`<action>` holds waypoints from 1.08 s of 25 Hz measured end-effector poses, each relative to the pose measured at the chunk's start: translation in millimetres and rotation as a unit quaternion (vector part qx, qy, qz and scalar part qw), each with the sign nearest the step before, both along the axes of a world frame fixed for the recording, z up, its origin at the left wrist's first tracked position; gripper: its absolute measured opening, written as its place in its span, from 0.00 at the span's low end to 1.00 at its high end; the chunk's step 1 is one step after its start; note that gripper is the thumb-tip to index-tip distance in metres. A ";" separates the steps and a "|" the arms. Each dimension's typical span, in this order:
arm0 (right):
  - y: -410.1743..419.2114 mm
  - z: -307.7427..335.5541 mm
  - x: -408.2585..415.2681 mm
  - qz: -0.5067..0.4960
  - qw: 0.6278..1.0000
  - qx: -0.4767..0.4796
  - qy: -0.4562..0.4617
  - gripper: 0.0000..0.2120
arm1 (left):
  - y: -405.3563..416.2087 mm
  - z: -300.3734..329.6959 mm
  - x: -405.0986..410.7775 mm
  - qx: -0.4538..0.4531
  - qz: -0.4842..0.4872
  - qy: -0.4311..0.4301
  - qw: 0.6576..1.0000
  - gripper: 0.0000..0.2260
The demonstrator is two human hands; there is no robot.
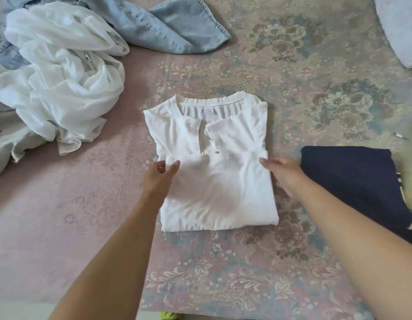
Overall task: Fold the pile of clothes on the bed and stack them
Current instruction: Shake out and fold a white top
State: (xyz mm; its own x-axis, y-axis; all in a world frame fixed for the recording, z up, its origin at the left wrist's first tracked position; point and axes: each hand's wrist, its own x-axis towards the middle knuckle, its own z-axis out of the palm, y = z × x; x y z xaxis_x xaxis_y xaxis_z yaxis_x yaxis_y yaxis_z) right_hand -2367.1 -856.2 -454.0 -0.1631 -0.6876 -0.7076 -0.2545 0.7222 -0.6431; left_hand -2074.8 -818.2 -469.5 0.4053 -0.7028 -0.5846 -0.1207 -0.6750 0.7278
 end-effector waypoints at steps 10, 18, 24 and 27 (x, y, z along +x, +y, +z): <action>-71.9 34.9 18.7 -0.050 0.982 -0.182 0.010 0.05 | -79.6 42.5 1.0 -0.143 0.085 -0.073 0.983 0.03; -136.9 -36.2 45.2 -0.038 0.954 -0.192 0.226 0.10 | -138.3 -25.4 1.6 -0.044 -0.011 -0.285 0.957 0.11; -128.4 -44.9 47.5 0.006 0.906 -0.252 0.340 0.11 | -134.5 -26.4 7.2 -0.053 -0.080 -0.357 0.929 0.15; -101.8 -49.5 43.6 0.227 0.754 -0.409 0.460 0.20 | -118.1 -30.3 3.4 -0.180 -0.171 -0.475 0.844 0.21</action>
